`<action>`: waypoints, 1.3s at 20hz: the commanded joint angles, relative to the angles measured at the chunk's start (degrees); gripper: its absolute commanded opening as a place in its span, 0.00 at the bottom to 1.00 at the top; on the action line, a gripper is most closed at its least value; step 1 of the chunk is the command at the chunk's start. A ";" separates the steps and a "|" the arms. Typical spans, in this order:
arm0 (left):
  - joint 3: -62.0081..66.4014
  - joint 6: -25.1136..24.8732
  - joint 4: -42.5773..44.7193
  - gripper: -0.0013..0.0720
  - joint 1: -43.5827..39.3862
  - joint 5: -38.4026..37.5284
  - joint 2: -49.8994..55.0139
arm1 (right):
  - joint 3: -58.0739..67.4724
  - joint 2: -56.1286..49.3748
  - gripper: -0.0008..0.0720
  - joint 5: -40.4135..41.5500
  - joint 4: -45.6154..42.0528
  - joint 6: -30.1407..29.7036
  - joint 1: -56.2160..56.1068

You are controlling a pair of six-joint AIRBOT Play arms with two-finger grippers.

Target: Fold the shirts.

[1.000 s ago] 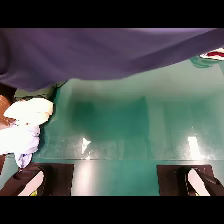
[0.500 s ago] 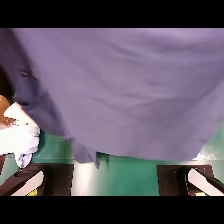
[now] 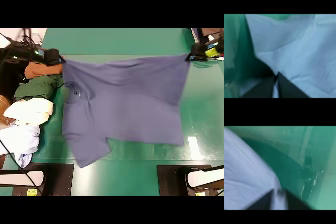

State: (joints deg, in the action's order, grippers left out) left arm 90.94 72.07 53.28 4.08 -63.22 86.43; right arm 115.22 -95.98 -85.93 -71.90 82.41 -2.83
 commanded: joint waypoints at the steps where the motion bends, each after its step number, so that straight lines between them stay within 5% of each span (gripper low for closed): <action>1: -0.61 0.24 0.68 0.68 0.55 1.42 4.24 | 0.04 -4.70 0.55 1.18 -1.09 0.28 -0.79; 5: 0.98 3.10 1.03 0.70 5.62 -7.23 0.98 | 0.00 -1.51 0.54 -5.97 -1.09 0.22 2.97; 8: -5.29 4.68 9.42 0.70 7.63 -15.76 -3.56 | -8.48 4.98 0.54 -6.99 4.28 -0.28 7.28; 16: -49.53 5.99 11.30 0.70 7.63 -10.91 -26.47 | -50.80 30.32 0.54 2.69 9.57 -1.55 15.80; 26: -63.41 5.88 4.83 0.70 7.56 -3.04 -29.05 | -59.54 39.34 0.54 3.96 9.90 -1.99 16.59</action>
State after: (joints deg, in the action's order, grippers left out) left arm 30.17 77.97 59.35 11.64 -68.53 57.80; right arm 56.99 -58.35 -82.41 -62.11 80.49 13.65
